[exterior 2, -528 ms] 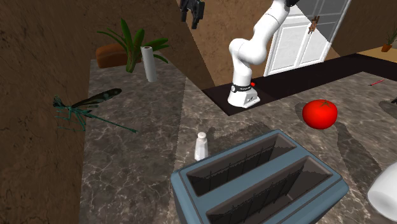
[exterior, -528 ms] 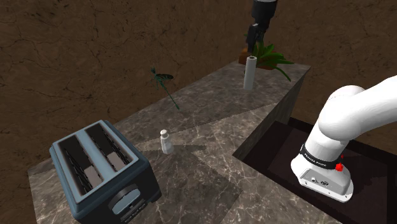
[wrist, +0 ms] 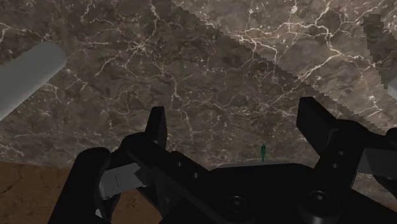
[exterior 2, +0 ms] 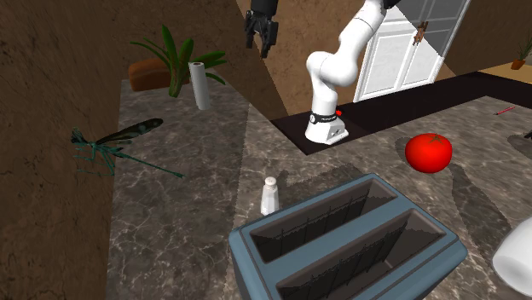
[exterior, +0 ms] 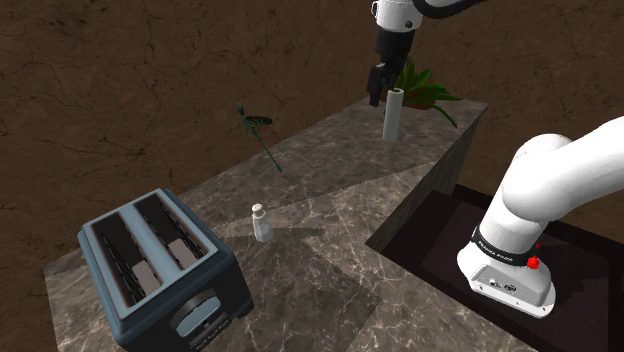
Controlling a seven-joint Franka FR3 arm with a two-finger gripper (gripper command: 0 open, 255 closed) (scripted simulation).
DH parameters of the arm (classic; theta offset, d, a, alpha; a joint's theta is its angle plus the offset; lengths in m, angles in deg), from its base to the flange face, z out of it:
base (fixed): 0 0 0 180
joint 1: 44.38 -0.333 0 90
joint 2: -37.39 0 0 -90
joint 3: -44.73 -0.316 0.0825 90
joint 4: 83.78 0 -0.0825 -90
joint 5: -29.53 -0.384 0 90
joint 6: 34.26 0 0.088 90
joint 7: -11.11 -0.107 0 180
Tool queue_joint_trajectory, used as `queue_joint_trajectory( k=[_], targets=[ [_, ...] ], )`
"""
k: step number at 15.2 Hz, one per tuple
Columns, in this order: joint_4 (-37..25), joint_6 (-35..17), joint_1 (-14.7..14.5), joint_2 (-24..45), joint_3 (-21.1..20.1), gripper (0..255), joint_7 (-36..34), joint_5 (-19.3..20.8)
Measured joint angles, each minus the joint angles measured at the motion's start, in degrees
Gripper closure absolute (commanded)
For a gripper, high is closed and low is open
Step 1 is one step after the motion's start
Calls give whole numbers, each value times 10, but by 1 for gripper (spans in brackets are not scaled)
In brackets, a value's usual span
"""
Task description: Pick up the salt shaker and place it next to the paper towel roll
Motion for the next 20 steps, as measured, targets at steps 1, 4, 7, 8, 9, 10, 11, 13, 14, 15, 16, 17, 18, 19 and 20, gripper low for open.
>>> queue_joint_trajectory(
  k=[1, 4, 7, 8, 9, 10, 11, 13, 14, 15, 16, 17, 18, 19, 20],
  targets=[
    [11, -16, -3, 4, -6, 0, -9, -7],
    [30, -62, -15, 29, -36, 0, -47, -31],
    [45, -106, -25, 53, -62, 0, -79, -51],
    [43, -120, -27, 66, -70, 0, -88, -56],
    [46, -136, -31, 77, -80, 0, -100, -62],
    [46, -152, -33, 92, -89, 0, -111, -67],
    [47, -166, -35, 102, -97, 0, -120, -72],
    [48, -199, -38, 130, -114, 0, -139, -79],
    [46, -214, -41, 145, -126, 0, -153, -82],
    [43, -227, -41, 158, -134, 0, -162, -84],
    [39, -243, -42, 175, -143, 0, -174, -85],
    [38, -256, -44, 186, -152, 0, -184, -87],
    [39, -277, -44, 203, -163, 0, -197, -87],
    [35, -289, -44, 216, -171, 0, -207, -87],
    [25, -301, -43, 236, -181, 0, -220, -83]
  ],
)
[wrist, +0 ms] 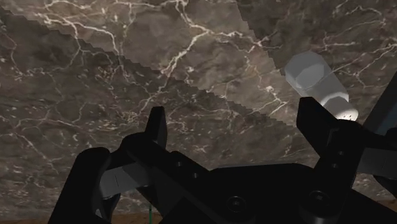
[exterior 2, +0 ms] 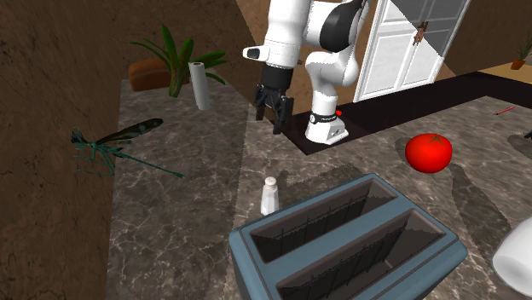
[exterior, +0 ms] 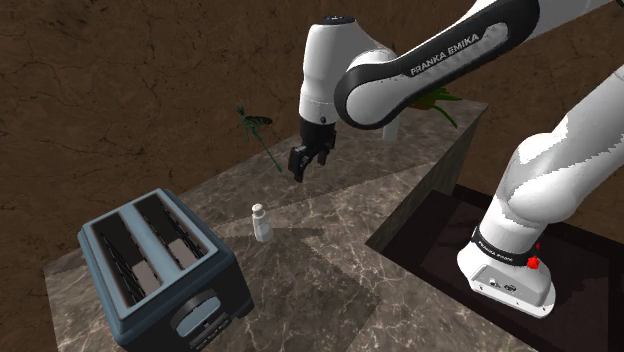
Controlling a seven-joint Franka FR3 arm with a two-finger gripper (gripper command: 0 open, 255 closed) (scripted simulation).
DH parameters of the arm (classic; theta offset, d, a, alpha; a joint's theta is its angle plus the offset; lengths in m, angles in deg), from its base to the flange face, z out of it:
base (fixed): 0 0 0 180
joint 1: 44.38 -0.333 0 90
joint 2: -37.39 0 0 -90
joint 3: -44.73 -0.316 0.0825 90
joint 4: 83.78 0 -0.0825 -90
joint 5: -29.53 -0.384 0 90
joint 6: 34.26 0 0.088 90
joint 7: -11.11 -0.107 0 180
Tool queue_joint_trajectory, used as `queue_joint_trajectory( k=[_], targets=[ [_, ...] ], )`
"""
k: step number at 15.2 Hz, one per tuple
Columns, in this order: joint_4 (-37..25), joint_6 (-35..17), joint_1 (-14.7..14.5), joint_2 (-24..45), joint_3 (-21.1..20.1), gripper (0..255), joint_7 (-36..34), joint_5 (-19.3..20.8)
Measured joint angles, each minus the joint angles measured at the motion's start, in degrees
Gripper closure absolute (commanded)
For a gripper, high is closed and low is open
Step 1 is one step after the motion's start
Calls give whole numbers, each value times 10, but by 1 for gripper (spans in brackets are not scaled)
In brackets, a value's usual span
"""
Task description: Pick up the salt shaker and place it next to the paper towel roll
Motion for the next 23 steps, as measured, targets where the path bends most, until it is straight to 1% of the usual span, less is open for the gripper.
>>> queue_joint_trajectory(
  k=[4, 7, 10, 11, 18, 20, 23],
  targets=[
    [-36, -56, 6, 84, -42, 0, -62, 31],
    [-71, -86, 7, 146, -69, 0, -118, 70],
    [-99, -114, 3, 203, -82, 0, -170, 116],
    [-115, -120, -2, 228, -85, 0, -192, 138],
    [-122, -158, -15, 283, -75, 0, -240, 198],
    [-124, -164, -18, 294, -71, 0, -249, 210],
    [-125, -165, -19, 296, -70, 0, -250, 213]
  ],
)
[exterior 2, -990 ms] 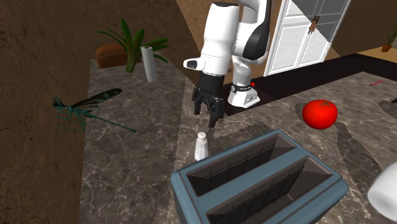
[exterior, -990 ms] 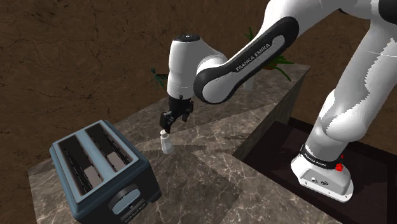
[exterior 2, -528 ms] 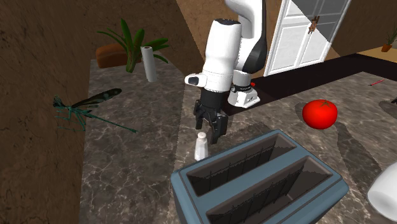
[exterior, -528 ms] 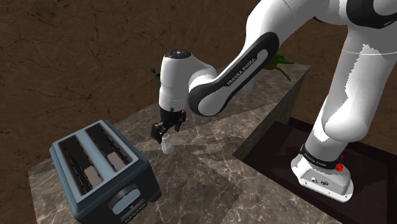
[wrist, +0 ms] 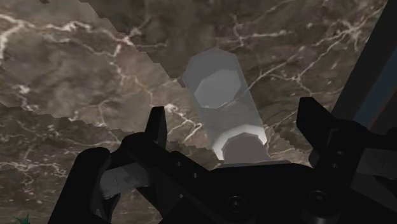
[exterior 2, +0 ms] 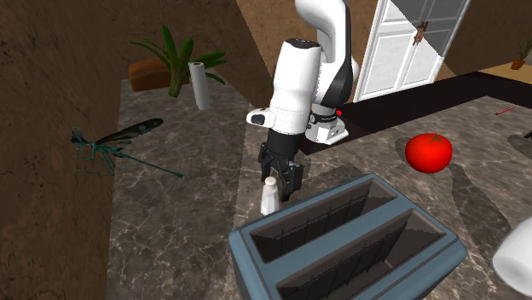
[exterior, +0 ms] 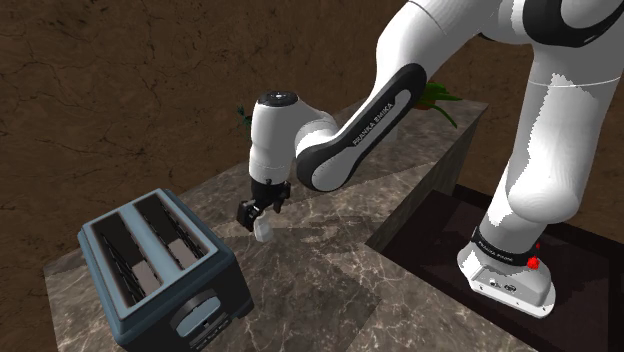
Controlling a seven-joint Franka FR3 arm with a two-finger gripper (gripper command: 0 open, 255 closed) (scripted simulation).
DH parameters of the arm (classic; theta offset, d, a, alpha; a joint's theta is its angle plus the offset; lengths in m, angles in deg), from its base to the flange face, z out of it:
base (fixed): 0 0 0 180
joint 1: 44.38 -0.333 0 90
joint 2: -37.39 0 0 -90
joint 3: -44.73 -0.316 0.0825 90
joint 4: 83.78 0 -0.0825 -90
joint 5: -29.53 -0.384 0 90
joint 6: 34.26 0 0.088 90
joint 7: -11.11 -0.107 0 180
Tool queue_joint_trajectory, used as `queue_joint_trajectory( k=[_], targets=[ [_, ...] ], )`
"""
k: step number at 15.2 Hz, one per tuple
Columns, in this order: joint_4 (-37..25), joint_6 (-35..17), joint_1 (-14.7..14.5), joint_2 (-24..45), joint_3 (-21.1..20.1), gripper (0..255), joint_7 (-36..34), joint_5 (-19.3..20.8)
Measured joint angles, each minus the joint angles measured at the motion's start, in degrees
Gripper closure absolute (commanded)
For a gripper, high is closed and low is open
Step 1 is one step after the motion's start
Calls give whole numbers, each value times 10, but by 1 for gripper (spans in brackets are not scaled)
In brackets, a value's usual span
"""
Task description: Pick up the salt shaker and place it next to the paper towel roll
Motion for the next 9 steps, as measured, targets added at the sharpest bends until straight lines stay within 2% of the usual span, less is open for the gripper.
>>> queue_joint_trajectory(
  k=[2, 3, 9],
  targets=[
    [0, 0, 0, 0, 0, 0, 0, 0],
    [0, 0, 0, 0, 0, 255, 0, 0],
    [0, 0, 0, 0, 0, 255, 0, 0]
  ],
)
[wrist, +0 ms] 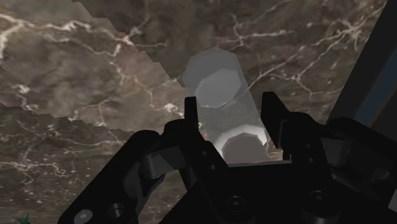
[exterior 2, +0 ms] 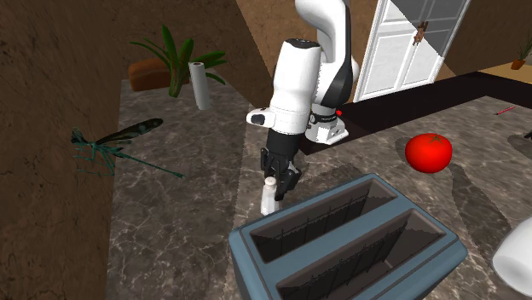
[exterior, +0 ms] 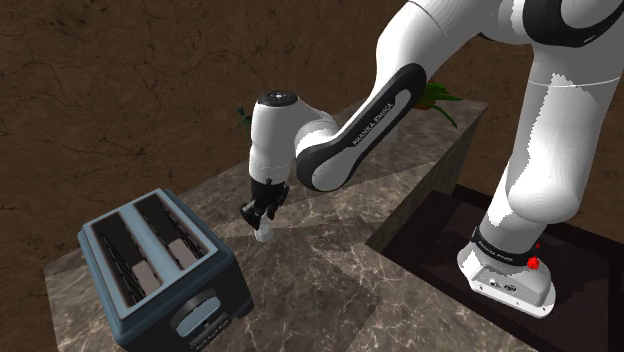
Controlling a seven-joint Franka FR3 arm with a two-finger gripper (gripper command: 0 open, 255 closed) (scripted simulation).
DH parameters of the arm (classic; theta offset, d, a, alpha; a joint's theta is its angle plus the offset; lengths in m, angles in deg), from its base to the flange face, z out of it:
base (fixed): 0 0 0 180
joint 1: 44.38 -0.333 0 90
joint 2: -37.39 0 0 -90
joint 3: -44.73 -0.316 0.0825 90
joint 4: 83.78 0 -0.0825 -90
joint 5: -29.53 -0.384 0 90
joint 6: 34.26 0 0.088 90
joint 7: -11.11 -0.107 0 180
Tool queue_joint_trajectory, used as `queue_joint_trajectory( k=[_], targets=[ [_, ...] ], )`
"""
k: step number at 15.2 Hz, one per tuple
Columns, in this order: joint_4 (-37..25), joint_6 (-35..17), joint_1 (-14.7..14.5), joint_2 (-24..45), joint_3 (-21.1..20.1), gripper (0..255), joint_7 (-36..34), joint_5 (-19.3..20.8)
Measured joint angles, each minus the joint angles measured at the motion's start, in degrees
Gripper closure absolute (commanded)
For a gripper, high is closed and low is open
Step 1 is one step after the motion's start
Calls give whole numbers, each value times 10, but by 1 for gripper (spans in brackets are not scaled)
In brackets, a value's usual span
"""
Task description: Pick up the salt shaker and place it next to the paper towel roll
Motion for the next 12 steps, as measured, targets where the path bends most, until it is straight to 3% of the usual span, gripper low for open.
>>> queue_joint_trajectory(
  k=[5, 12],
  targets=[
    [-1, 3, 1, -2, -1, 255, 2, -3],
    [-15, 44, 11, -37, -14, 255, 34, -46]
  ],
)
